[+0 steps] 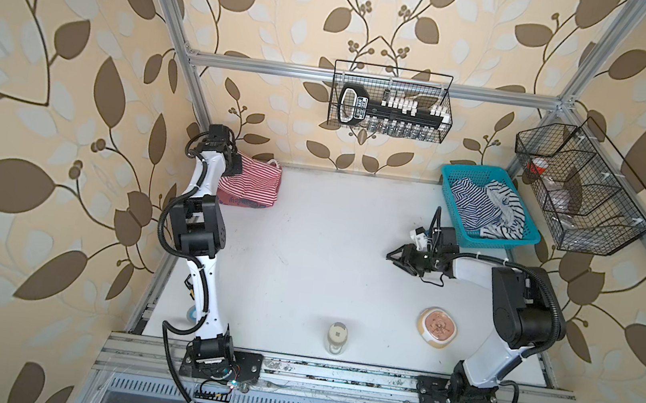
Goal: Fold and stack the tank tops
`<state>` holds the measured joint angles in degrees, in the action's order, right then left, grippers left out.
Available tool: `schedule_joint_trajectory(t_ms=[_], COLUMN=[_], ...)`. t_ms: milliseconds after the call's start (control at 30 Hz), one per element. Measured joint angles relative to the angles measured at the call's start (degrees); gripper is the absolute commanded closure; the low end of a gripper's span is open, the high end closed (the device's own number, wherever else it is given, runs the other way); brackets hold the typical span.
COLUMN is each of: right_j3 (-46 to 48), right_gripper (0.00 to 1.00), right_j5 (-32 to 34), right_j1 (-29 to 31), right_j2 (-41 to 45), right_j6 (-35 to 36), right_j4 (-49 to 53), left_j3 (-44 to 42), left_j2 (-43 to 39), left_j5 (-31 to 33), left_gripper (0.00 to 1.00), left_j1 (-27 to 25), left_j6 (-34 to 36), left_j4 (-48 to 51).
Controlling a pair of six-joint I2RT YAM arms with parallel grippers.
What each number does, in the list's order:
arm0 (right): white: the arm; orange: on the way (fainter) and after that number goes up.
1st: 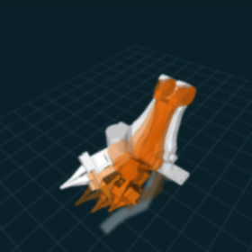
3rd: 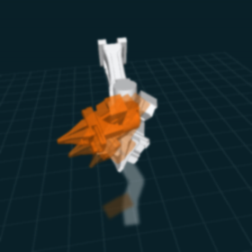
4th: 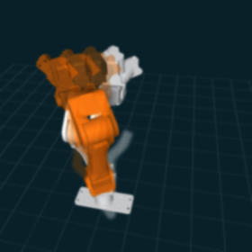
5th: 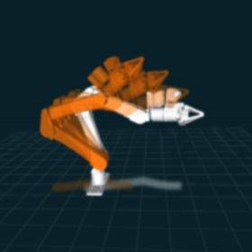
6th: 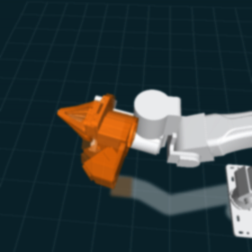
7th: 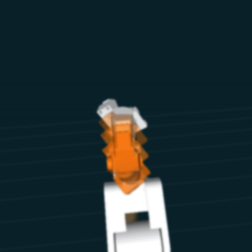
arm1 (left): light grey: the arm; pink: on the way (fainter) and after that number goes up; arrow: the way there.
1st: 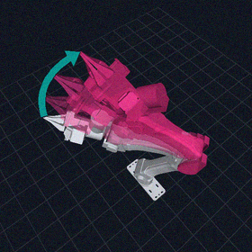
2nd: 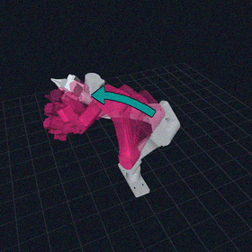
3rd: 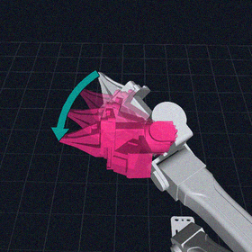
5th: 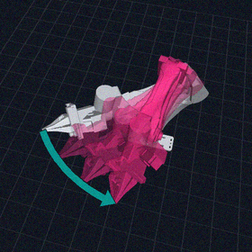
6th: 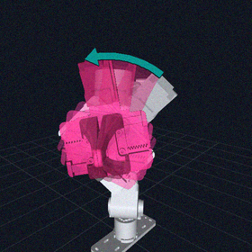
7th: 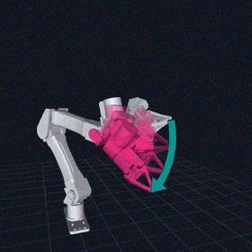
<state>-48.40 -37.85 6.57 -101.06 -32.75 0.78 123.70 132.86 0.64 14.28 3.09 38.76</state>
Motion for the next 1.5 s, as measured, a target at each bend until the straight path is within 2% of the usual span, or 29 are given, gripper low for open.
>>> schedule_joint_trajectory(t_ms=[267, 300, 333, 400, 467, 533, 700, 800, 833, 1033, 1100, 1167, 1200, 1233, 1333, 1500], right_j3=[-0.5, -0.6, -0.7, -1.1, -1.5, -1.7, -1.9, -1.9, -1.9, -2.0, -2.1, -2.2, -2.2, -2.2, -1.6, 6.7], right_gripper=[0.56, 0.55, 0.55, 0.55, 0.55, 0.55, 0.54, 0.51, 0.51, 0.46, 0.43, 0.38, 0.04, 0.00, 0.00, 0.00], right_j5=[1.1, 1.3, 1.3, 1.5, 1.5, 1.5, 1.5, 1.7, 1.7, 1.7, 2.0, 2.7, 3.3, 4.4, 10.7, 22.7], right_j1=[0.5, 0.6, 0.8, 1.0, 1.2, 1.3, 1.5, 1.4, 1.3, -1.9, -3.7, -5.4, -6.2, -6.9, -8.3, -8.6], right_j2=[-0.7, -0.9, -1.0, -1.4, -1.4, -1.4, -1.3, -0.2, 0.9, 11.3, 15.2, 18.8, 20.7, 22.3, 28.0, 39.0], right_j6=[0.2, 0.2, 0.2, 0.2, 0.2, 0.3, 0.7, 1.0, 1.3, 4.1, 5.8, 7.8, 8.9, 9.7, 12.6, 17.2], right_j4=[0.9, 1.1, 1.3, 1.7, 1.9, 2.1, 2.7, 3.8, 4.4, 7.4, 8.4, 9.7, 10.3, 10.8, 10.7, 5.1], left_j3=[4.3, 4.4, 4.4, 4.4, 4.5, 4.4, 4.0, 3.0, 2.5, -0.6, -4.5, -11.4, -15.6, -19.6, -33.7, -56.7], left_j2=[9.8, 10.1, 10.2, 10.2, 10.1, 10.1, 8.6, 5.4, 3.7, -9.1, -15.5, -23.4, -27.8, -31.6, -44.5, -62.6], left_j5=[-0.7, -0.7, -0.5, 0.0, 0.9, 1.6, 1.9, 1.9, 1.9, 2.4, 1.8, -0.7, -2.4, -4.1, -7.7, -9.5], left_gripper=[1.00, 0.89, 0.71, 0.59, 0.40, 0.32, 0.18, 0.04, 0.01, 0.01, 0.01, 0.01, 0.01, 0.01, 0.01, 0.01], left_j1=[0.1, 0.1, 0.1, 0.4, 0.4, 0.5, 0.8, 0.8, 0.8, 0.8, 0.8, 0.8, 0.8, 0.7, -0.6, -8.1], left_j6=[-0.5, -0.6, -0.9, -1.9, -2.7, -3.7, -5.3, -6.5, -6.8, -6.8, -7.1, -8.0, -8.5, -9.1, -10.3, -10.3], left_j4=[-1.8, -1.9, -1.9, -2.3, -3.1, -3.7, -4.1, -4.1, -4.1, -4.1, -4.9, -6.4, -7.5, -9.1, -13.6, -19.9])
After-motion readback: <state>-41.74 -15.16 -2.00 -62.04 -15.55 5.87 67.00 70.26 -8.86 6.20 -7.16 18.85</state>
